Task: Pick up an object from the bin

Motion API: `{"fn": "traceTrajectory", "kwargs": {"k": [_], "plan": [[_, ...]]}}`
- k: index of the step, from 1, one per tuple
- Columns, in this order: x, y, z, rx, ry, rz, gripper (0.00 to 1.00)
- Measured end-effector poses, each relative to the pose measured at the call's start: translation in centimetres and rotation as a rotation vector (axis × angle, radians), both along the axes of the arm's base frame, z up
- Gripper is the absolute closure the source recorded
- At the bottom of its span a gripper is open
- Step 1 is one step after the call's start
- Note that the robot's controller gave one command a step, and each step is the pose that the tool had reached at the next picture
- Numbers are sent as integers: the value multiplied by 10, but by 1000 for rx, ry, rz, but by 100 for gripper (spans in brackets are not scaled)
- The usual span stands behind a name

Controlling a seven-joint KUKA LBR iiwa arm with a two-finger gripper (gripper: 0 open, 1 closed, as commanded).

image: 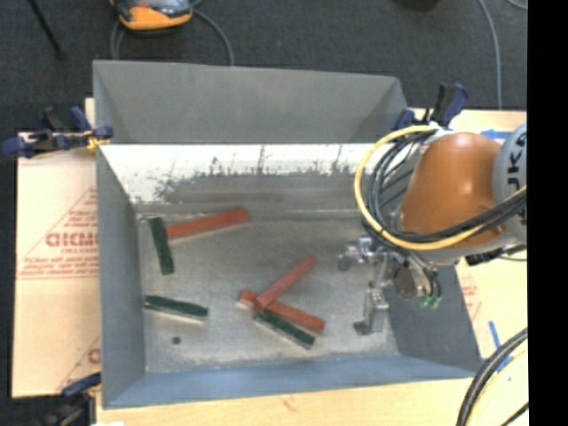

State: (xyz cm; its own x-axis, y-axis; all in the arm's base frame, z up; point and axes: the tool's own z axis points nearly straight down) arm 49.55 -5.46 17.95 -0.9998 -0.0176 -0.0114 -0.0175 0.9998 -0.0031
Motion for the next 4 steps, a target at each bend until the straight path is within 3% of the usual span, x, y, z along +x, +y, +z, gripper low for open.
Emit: {"fn": "traceTrajectory", "kwargs": {"k": [1,2,3,4], "plan": [[36,4,-30,2,10,148,0],[30,29,-78,1,0,128,0],[14,47,-104,2,-17,99,0],[17,86,-105,4,4,-76,100]]}}
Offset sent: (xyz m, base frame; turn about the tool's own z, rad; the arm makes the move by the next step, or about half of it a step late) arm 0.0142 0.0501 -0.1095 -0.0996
